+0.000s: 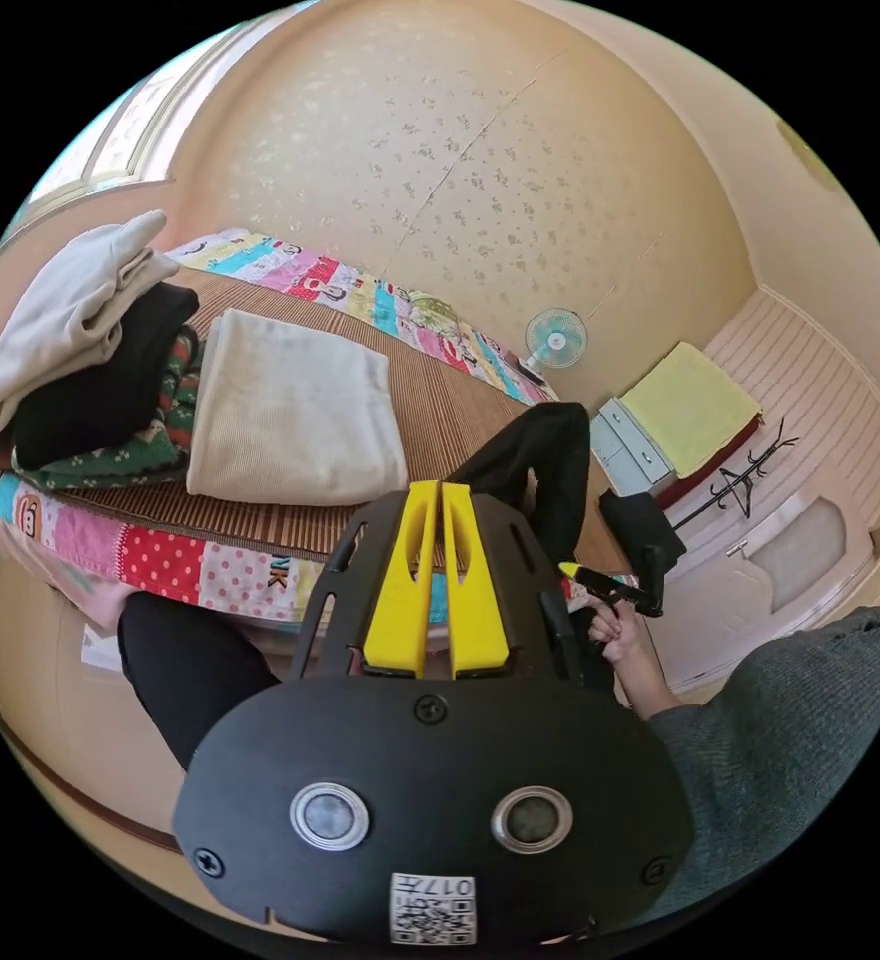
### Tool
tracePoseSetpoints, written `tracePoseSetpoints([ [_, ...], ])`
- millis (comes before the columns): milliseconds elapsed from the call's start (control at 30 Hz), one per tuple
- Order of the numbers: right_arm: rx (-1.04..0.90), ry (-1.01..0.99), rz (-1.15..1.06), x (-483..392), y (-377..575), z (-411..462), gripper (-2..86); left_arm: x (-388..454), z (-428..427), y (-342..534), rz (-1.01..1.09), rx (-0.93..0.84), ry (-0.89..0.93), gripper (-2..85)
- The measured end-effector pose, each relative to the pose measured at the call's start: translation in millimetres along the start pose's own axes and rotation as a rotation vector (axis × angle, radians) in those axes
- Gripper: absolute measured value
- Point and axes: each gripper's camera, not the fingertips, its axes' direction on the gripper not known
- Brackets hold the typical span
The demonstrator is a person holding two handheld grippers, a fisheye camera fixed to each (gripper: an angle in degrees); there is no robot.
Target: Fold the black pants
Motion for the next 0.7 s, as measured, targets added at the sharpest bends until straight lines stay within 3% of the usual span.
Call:
tracePoseSetpoints([
  [100,0.124,0.088,0.017,0.7,5.9,-54.8,7.2,-13.2,-1.8,-0.8,-0.01,-0.001,0.0,-1.0],
  [200,0.043,0.266,0.035,5.7,-11.1,-78.7,15.3,-23.5,3.0,0.4,-0.02,0.0,0.026,-1.0],
  [367,-0.049,0.288,-0.033,8.8,-40.0,-68.0,18.7,-22.6,27.6,1.4,-0.015,-0.031,0.107,-0.5],
  [467,-0.008,0.108,0.087,33.3,-52.1,-55.4,18.5,-9.4,43.2,-2.4,0.022,-0.069,0.156,1.4],
  [533,0.121,-0.084,0.2,62.4,-52.7,-54.5,17.4,-2.3,48.5,-4.9,0.037,-0.089,0.179,3.2],
  [633,0.052,-0.063,0.481,102.6,-57.0,-33.9,14.5,6.9,54.9,-5.5,0.079,-0.117,0.19,4.3],
  [700,0.074,-0.048,0.44,91.1,-61.1,-38.5,13.8,8.5,59.1,-6.1,0.089,-0.16,0.171,5.5],
])
